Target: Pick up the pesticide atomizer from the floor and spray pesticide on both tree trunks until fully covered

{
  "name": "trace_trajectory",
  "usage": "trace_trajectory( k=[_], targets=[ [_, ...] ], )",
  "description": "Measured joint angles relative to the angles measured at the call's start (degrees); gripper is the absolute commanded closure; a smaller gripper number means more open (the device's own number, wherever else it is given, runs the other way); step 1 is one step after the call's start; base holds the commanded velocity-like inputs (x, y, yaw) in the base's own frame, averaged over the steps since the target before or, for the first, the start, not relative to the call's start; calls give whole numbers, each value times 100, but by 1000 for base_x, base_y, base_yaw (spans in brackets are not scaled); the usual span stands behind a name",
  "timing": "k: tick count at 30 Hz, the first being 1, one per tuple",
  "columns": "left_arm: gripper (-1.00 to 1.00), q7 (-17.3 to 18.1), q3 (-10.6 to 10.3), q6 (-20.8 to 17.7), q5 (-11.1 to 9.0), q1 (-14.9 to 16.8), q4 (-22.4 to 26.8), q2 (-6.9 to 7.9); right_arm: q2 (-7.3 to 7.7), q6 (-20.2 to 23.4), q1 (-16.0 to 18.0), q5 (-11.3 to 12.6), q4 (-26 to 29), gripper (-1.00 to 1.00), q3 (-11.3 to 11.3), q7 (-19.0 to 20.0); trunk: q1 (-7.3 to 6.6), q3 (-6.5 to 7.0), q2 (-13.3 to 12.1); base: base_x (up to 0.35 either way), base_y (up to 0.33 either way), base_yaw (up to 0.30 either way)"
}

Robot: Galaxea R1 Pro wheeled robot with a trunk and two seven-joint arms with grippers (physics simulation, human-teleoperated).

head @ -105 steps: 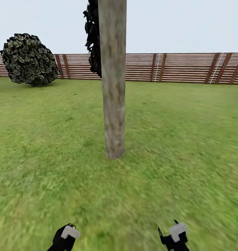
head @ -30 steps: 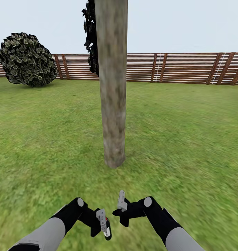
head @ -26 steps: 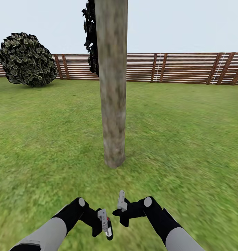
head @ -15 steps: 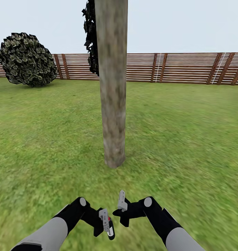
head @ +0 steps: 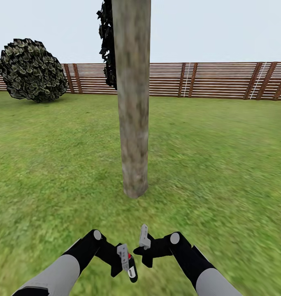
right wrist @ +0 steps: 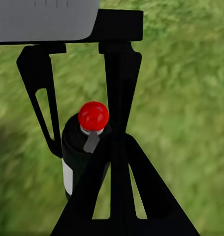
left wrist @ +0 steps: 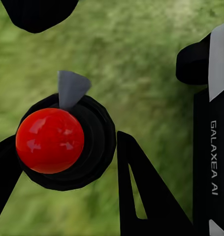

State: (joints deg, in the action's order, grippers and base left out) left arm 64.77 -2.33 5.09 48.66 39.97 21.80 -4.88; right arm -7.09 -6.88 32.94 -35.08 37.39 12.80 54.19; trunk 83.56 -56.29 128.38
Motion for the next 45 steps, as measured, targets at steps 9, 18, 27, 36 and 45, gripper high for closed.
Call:
trace_trajectory(
  k=[9,18,27,36,45],
  targets=[
    [100,2,10,-7,-20,0,21,-11,7,1,0,0,0,100,0,-2,0,0,0,0,0,0],
    [100,2,17,-12,-31,0,68,-44,7,-2,0,0,0,100,0,-4,0,0,0,0,0,0],
    [100,4,18,-14,-31,0,80,-75,7,0,0,0,0,100,0,-4,0,0,0,0,0,0],
    [100,8,17,-16,-30,0,80,-114,6,-3,0,0,0,100,0,-5,0,0,0,0,0,0],
    [100,2,-8,-20,-27,0,72,-65,7,-2,0,0,0,100,0,-5,0,0,0,0,0,0]
  ],
)
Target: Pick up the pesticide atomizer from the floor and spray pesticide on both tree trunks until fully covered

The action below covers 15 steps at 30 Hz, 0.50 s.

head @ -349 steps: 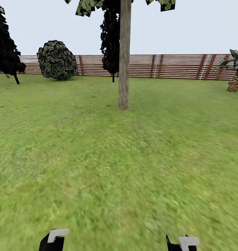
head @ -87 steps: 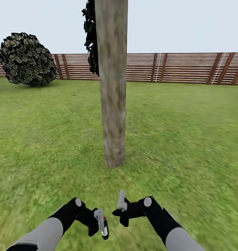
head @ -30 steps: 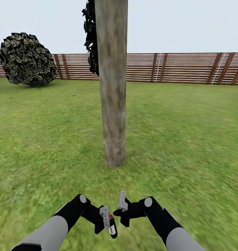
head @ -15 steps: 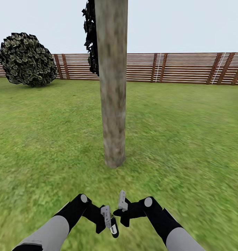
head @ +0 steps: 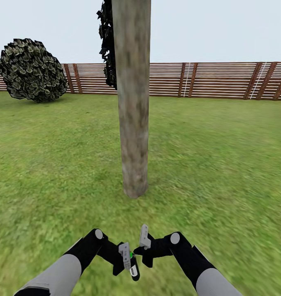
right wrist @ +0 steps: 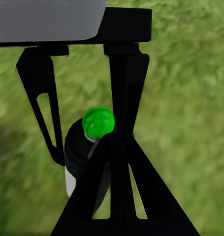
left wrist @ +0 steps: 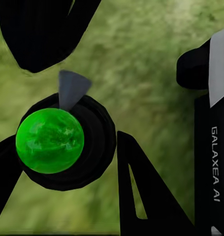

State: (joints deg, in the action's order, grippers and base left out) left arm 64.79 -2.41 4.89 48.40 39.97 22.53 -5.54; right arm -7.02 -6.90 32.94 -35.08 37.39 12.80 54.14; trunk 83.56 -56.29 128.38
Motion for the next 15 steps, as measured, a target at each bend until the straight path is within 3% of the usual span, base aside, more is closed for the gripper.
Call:
trace_trajectory(
  k=[4,7,11,15],
  targets=[
    [100,-2,-10,7,37,0,-1,53,0,-1,0,0,0,100,0,4,0,0,0,0,0,0],
    [100,-7,-20,5,77,-5,-2,179,0,0,0,0,0,100,0,5,0,0,0,0,0,0],
    [100,-9,-57,-2,101,-51,-2,442,0,-1,0,0,0,100,0,3,0,0,0,0,0,0],
    [100,-11,-38,3,135,-75,-3,798,10,-3,0,2,-2,100,0,-3,0,0,0,0,0,0]
  ],
)
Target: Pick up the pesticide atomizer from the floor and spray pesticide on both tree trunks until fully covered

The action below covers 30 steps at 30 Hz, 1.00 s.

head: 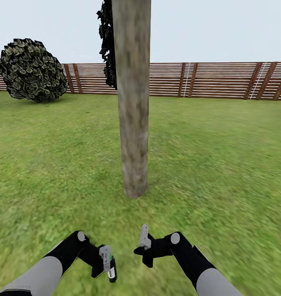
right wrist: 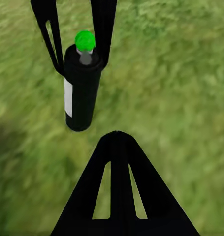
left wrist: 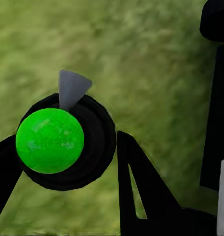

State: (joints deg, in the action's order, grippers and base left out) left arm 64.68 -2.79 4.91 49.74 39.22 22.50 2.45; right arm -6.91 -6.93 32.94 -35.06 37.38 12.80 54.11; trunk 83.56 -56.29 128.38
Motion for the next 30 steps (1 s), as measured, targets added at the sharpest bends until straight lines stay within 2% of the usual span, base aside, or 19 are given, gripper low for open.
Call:
trace_trajectory(
  k=[1,5,8,10,11,12,13,14,15,16,19,21,23,25,28,30],
  targets=[
    [100,-4,-1,0,0,-1,0,94,7,0,0,1,-3,-100,0,-1,0,0,0,0,0,0],
    [100,-29,22,-7,-10,-9,-11,415,48,-10,0,6,-15,-100,-7,-3,0,0,0,0,0,0],
    [100,-165,126,-26,-101,-23,-47,791,174,-17,-3,5,-38,-100,-18,-22,0,0,0,0,0,0],
    [100,-367,307,-28,-239,-33,-78,897,335,-19,-7,13,-159,-100,-37,-96,0,0,0,0,0,0],
    [100,-818,624,-43,-455,-80,-95,952,466,-23,-8,22,-338,-100,-47,-273,0,0,0,0,0,0],
    [100,-1192,828,-43,-566,-163,-103,954,564,-30,-9,30,-549,-100,-57,-549,0,-1,0,0,0,0],
    [100,-1750,1124,-49,-714,-278,-112,931,669,-42,-10,34,-913,-100,-111,-1112,0,-1,0,0,0,0],
    [100,-2190,1333,-48,-859,-347,-145,878,711,-53,-10,49,-1230,-100,-226,-1681,0,-1,0,0,0,0],
    [100,-2958,1672,-31,-1162,-435,-264,726,750,-79,-15,71,-1757,-100,-530,-2786,1,-1,0,0,0,0],
    [100,-3358,1820,-18,-1329,-459,-356,640,752,-131,-15,95,-2020,-100,-755,-3352,0,-1,0,0,0,0],
    [100,-4528,2081,3,-1773,-489,-651,462,742,-516,-17,289,-2575,-100,-1383,-4784,0,-1,0,0,0,0],
    [100,-5307,2145,8,-2053,-496,-792,302,748,-876,-26,598,-2832,-100,-1798,-5652,0,-1,0,0,0,0],
    [100,-5717,2170,3,-2205,-497,-837,199,757,-1066,-34,798,-2932,-100,-1967,-6182,0,0,0,0,0,0],
    [100,-5920,2178,5,-2292,-501,-861,117,772,-1213,-53,959,-2976,-100,-2035,-6483,0,0,0,0,0,0],
    [100,-6039,2176,-18,-2341,-515,-867,7,801,-1577,-211,1093,-2973,-100,-2083,-6683,-2,-1,0,169,0,0],
    [100,-6047,2185,-30,-2345,-516,-862,-1,862,-1624,-228,1104,-2963,-100,-2089,-6701,-3,0,0,300,-10,0]
  ],
)
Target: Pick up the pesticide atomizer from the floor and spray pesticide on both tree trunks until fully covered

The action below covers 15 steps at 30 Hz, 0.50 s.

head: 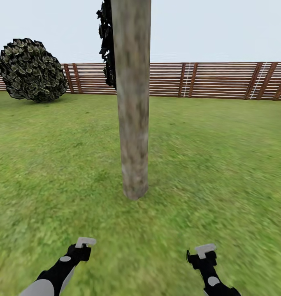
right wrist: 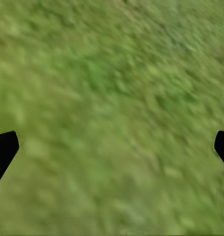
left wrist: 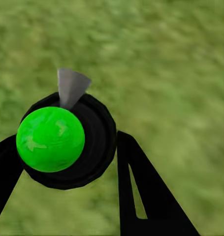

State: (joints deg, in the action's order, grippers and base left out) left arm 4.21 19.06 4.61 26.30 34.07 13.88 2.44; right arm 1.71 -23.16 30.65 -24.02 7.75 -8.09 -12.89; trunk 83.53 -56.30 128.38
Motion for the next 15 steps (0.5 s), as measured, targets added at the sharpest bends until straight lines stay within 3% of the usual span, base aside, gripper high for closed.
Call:
trace_trajectory(
  k=[2,5,7,9,15],
  targets=[
    [100,-2,2,-8,-2,0,1,-8,103,-20,-7,15,-6,-100,-5,-2,0,0,0,322,-47,0],
    [100,-2,4,-32,-7,-1,-4,-24,318,-217,-101,360,-28,-100,-52,2,0,0,0,334,-75,0],
    [100,2,9,-93,-10,-1,-2,-43,358,-457,-207,676,-27,-100,-68,14,0,0,0,328,-104,0],
    [100,5,10,-237,-9,-1,-1,-99,372,-591,-265,840,-39,-100,-68,23,0,0,0,298,-138,0],
    [100,4,-10,-528,-2,13,50,-337,357,-678,-332,960,-47,-100,-76,10,1,0,0,247,-185,-48]
  ],
)
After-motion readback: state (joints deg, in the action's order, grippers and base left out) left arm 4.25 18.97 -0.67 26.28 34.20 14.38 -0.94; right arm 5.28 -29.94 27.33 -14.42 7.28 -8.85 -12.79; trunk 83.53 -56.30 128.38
